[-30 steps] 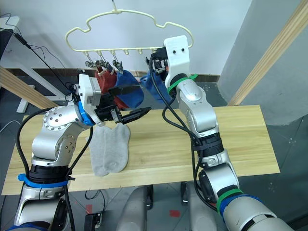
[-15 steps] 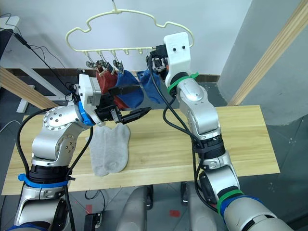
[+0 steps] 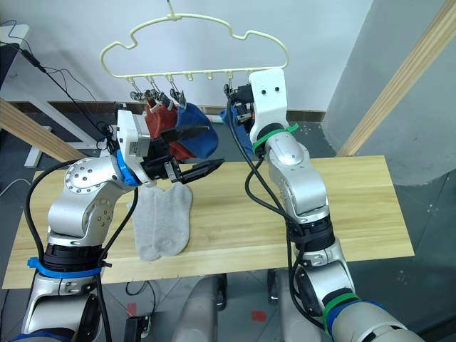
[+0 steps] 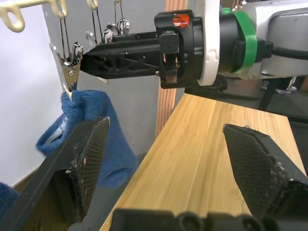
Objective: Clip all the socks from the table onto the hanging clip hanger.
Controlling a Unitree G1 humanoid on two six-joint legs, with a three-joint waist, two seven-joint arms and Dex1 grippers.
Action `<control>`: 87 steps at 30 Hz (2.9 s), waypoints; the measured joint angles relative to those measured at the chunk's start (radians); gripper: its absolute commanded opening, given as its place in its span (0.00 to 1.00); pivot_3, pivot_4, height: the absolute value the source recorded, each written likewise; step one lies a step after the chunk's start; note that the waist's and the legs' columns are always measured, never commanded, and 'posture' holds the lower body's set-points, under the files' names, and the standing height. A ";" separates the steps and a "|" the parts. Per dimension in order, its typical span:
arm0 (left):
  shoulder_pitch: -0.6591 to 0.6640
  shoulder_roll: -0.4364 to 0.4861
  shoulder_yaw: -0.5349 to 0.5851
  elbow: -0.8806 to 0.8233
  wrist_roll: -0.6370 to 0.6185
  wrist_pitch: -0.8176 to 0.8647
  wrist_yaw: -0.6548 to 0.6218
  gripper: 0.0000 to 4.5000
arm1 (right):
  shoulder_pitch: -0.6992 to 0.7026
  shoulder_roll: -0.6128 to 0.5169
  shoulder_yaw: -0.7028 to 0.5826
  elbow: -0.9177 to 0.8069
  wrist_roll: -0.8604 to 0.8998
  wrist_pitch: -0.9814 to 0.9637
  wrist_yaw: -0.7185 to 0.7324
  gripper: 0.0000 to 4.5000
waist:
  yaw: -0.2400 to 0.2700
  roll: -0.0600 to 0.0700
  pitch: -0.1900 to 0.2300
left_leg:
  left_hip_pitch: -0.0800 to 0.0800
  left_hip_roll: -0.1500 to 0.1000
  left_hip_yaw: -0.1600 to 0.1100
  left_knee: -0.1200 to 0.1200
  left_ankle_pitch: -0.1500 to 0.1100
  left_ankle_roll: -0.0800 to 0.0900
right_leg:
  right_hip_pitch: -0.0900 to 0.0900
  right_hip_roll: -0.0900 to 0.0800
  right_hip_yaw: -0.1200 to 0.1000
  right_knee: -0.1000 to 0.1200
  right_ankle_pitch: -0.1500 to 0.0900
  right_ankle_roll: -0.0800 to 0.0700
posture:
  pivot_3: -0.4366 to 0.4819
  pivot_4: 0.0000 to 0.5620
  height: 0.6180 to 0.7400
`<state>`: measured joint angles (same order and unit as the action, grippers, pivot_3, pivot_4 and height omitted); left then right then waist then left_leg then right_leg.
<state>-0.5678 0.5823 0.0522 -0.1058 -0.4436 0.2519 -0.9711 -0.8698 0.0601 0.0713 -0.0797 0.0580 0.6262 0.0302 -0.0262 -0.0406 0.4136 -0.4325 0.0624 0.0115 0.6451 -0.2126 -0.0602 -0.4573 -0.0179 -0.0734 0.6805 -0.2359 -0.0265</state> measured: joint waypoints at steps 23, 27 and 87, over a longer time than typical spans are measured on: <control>-0.002 0.000 0.000 0.010 0.000 0.000 -0.003 0.92 | 0.038 0.047 0.001 -0.116 -0.001 0.095 -0.043 0.44 | 0.000 0.000 0.000 | 0.000 0.000 0.000 0.000 0.000 0.000 | 0.000 0.000 0.000 0.000 0.000 0.000 | 0.42 0.66 1.00; -0.003 0.000 -0.001 0.023 0.001 -0.001 -0.003 0.92 | 0.041 0.048 0.000 -0.116 -0.011 0.097 -0.062 0.44 | 0.000 0.000 0.000 | 0.000 0.000 0.000 0.000 0.000 0.000 | 0.000 0.000 0.000 0.000 0.000 0.000 | 0.42 0.66 1.00; 0.050 0.020 0.010 0.018 0.011 0.067 0.095 0.96 | -0.002 0.039 -0.003 -0.026 0.002 -0.026 -0.010 0.00 | -0.004 0.000 0.000 | 0.000 0.000 0.000 0.000 0.000 0.000 | 0.000 0.000 0.000 0.000 0.000 0.000 | 0.42 0.67 1.00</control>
<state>-0.5181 0.6027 0.0619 -0.0873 -0.4327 0.3188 -0.8766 -0.8722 0.0994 0.0680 -0.1060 0.0605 0.5998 0.0199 -0.0304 -0.0406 0.4136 -0.4324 0.0629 0.0115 0.6449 -0.2126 -0.0602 -0.4575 -0.0179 -0.0733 0.6805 -0.2359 -0.0265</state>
